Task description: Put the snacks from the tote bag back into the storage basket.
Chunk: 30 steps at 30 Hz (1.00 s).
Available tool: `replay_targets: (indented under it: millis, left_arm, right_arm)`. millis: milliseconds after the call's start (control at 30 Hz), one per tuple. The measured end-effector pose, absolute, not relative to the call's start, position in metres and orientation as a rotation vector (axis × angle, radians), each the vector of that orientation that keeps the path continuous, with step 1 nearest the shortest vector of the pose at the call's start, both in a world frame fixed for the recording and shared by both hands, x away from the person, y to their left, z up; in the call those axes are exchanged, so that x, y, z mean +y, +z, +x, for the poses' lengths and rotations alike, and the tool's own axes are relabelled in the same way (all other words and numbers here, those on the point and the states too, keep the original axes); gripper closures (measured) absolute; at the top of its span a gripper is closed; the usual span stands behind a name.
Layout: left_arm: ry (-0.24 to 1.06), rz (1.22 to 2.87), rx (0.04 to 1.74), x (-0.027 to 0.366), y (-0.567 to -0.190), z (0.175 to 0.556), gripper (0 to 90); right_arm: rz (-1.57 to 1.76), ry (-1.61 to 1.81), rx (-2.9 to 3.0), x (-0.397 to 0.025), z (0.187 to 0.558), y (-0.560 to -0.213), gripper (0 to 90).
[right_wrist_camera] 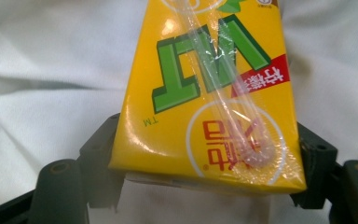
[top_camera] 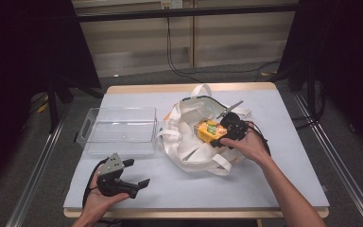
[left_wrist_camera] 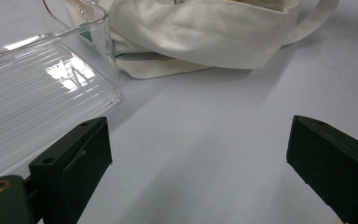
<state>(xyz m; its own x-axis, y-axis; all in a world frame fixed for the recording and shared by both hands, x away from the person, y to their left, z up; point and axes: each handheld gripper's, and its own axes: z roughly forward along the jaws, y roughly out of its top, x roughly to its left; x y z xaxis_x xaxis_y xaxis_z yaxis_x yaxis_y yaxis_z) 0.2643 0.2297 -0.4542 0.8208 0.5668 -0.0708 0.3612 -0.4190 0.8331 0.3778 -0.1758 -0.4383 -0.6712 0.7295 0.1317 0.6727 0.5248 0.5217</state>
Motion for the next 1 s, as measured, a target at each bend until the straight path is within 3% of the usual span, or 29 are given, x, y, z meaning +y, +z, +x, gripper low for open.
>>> replay_targets:
  millis: [467, 600, 1000]
  left_arm:
    - [0.267, 2.054, 0.684, 0.23, -0.455, 0.264, 6.3]
    - [0.269, 2.053, 0.685, 0.229, -0.454, 0.264, 6.3]
    - [0.278, 2.043, 0.684, 0.23, -0.453, 0.263, 5.9]
  right_arm:
    - [1.236, 0.898, 2.587, -0.18, 0.367, -0.45, 25.1]
    - [1.213, 1.028, 2.526, -0.186, 0.359, -0.454, 15.1]
    - [1.19, 1.24, 2.115, -0.201, 0.328, -0.463, 8.3]
